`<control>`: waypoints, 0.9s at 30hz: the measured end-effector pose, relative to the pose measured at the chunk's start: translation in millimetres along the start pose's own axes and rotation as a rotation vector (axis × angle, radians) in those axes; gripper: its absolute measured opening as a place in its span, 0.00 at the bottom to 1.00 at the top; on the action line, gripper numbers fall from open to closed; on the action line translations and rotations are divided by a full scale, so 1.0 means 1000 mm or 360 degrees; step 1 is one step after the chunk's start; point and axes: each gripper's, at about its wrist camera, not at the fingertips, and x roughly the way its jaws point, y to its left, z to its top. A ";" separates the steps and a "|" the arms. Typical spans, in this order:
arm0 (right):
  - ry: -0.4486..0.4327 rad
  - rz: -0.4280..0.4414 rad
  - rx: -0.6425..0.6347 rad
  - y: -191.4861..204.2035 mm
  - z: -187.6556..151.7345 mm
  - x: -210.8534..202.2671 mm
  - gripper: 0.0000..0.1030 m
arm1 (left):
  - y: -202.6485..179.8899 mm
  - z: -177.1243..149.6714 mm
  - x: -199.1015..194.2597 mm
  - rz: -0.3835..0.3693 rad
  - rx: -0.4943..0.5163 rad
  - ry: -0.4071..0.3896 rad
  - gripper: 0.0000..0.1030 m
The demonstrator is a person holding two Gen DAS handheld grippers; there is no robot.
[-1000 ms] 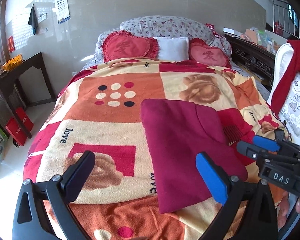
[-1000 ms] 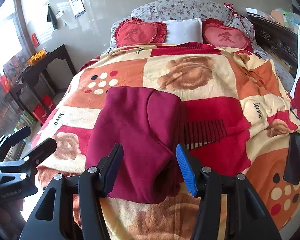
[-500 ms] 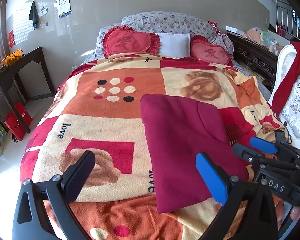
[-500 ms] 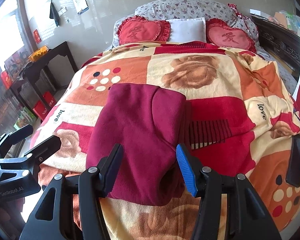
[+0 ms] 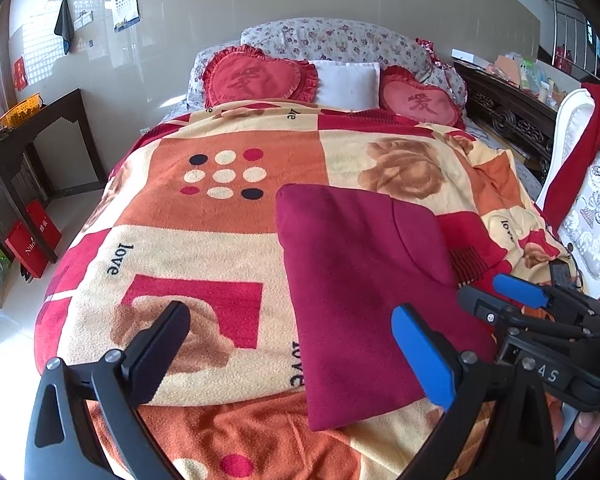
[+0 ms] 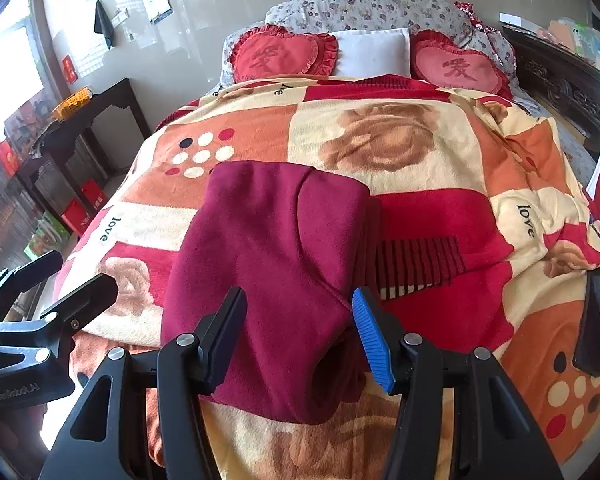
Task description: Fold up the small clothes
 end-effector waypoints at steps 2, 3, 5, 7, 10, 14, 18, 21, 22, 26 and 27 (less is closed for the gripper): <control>0.0002 0.0000 0.0004 0.000 0.000 0.001 0.35 | 0.000 0.000 0.000 -0.0002 -0.0003 -0.0001 1.00; 0.0004 -0.0001 0.0005 0.000 0.000 0.001 0.35 | 0.000 0.000 0.000 -0.0005 -0.0006 0.0000 1.00; 0.0007 -0.0001 0.0005 0.000 0.001 0.003 0.35 | 0.000 0.000 0.002 -0.0005 -0.0008 0.0004 1.00; 0.0007 -0.0003 0.0004 0.000 0.001 0.003 0.35 | 0.000 0.000 0.003 -0.0010 -0.0015 0.0012 1.00; 0.0009 0.0000 0.0005 0.000 0.001 0.004 0.35 | 0.001 0.000 0.006 -0.0015 -0.0024 0.0019 1.00; 0.0016 0.0000 0.0006 -0.001 0.002 0.006 0.35 | 0.000 0.001 0.007 -0.0016 -0.0021 0.0021 1.00; 0.0021 0.0002 0.0015 -0.002 0.002 0.009 0.35 | -0.001 0.000 0.009 -0.0028 -0.0024 0.0024 1.00; 0.0027 -0.0001 0.0019 -0.003 0.001 0.011 0.35 | -0.001 0.000 0.010 -0.0036 -0.0021 0.0018 1.00; 0.0028 -0.0001 0.0022 -0.004 0.001 0.011 0.35 | -0.001 -0.001 0.010 -0.0036 -0.0020 0.0011 1.00; 0.0032 -0.0003 0.0030 -0.005 0.000 0.011 0.35 | 0.000 -0.001 0.011 -0.0032 -0.0014 -0.0002 1.00; 0.0032 -0.0002 0.0032 -0.005 0.000 0.012 0.35 | 0.000 -0.001 0.011 -0.0031 -0.0013 -0.0008 1.00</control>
